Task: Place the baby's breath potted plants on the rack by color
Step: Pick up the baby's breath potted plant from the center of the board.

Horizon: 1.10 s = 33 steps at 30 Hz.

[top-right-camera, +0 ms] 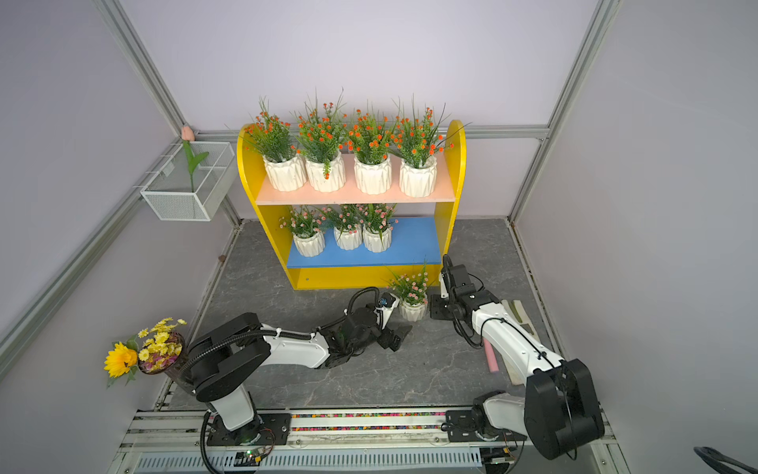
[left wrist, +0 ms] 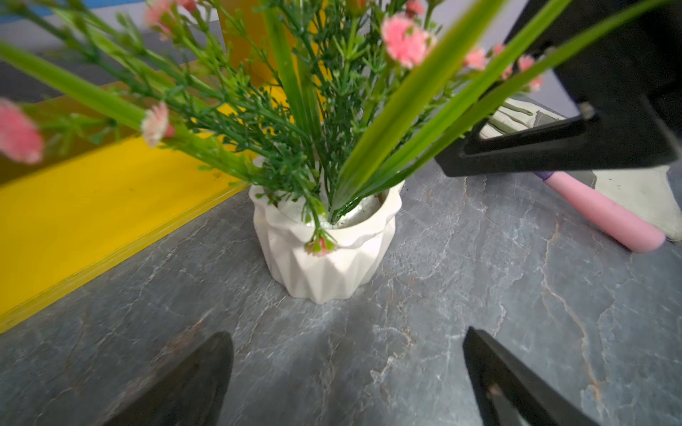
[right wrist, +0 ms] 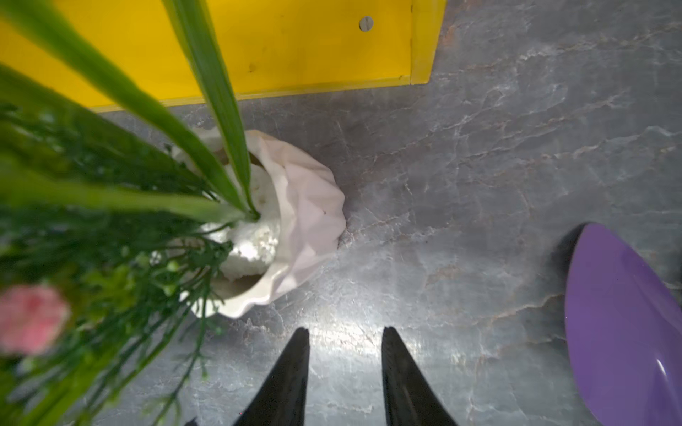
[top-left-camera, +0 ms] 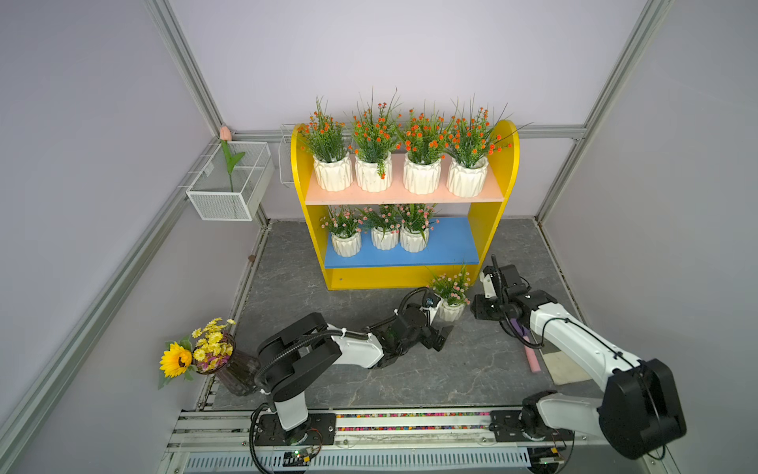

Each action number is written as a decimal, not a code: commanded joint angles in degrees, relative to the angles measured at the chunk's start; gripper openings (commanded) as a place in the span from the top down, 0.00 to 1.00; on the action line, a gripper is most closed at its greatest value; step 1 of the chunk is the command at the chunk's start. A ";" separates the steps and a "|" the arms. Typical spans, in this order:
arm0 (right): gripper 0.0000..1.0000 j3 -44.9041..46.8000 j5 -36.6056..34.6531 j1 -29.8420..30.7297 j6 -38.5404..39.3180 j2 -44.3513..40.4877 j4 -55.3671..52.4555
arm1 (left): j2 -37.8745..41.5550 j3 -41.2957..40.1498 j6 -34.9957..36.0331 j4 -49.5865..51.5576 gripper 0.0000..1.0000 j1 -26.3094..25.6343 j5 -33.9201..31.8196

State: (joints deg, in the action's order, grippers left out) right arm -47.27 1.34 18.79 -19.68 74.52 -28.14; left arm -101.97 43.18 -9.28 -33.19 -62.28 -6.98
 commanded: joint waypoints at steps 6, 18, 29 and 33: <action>0.66 -2.77 3.41 -0.24 0.48 4.10 5.24 | -2.93 2.35 0.62 -2.33 0.01 -0.21 0.33; 0.72 -7.69 4.20 -0.24 0.19 12.58 7.27 | -5.15 2.87 0.75 -4.43 0.01 -0.21 -2.53; 0.87 -10.21 4.46 -0.07 1.37 15.65 4.74 | -4.93 2.61 0.91 -5.02 0.01 -0.21 -4.71; 0.89 -9.95 5.82 0.02 1.29 13.44 4.43 | -4.33 1.92 1.31 -5.80 0.01 -0.22 -4.63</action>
State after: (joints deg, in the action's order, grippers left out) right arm -56.64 5.56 18.74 -18.79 89.47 -22.02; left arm -106.19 44.60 -8.62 -36.84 -62.28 -10.70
